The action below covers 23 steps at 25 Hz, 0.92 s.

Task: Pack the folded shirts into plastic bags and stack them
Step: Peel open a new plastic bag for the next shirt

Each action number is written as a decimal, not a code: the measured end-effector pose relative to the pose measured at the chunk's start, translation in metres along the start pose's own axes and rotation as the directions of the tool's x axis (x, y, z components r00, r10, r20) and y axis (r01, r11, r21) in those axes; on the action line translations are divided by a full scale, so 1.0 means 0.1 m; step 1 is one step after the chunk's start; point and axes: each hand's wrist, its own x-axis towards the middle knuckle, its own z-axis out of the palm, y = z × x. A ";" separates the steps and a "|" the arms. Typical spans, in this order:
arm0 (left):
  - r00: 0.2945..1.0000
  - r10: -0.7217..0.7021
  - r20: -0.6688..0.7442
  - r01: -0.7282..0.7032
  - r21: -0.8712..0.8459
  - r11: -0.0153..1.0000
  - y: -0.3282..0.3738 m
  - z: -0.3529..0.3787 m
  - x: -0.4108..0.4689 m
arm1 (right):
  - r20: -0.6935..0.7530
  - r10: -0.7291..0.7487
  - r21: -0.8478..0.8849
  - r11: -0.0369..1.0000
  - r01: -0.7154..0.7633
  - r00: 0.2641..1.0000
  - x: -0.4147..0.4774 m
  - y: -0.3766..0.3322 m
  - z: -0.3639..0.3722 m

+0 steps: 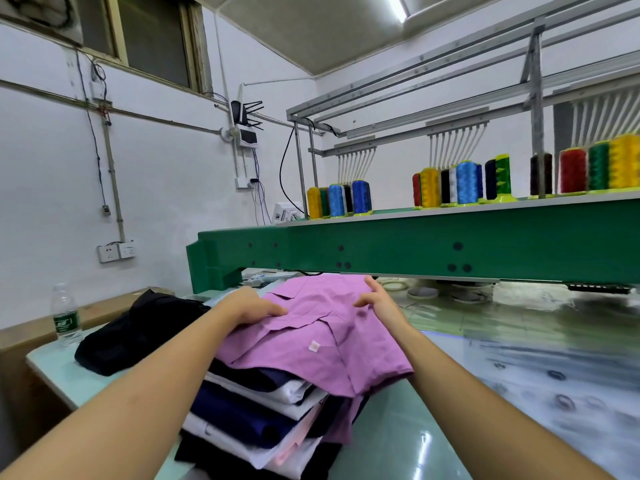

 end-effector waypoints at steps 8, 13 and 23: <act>0.999 -0.027 0.022 0.021 0.232 0.972 0.27 0.06 0.05 | 0.064 0.021 -0.117 0.993 -0.013 0.998 0.02 0.12 -0.08; 0.963 0.270 0.011 -0.266 0.216 0.939 0.56 0.07 -0.04 | 0.080 -0.022 -0.093 0.995 0.029 0.997 -0.02 0.12 -0.06; 0.937 0.304 0.171 -0.317 0.780 0.540 1.25 0.18 -0.54 | 0.017 0.022 -0.019 1.000 -0.021 1.000 0.00 0.10 0.07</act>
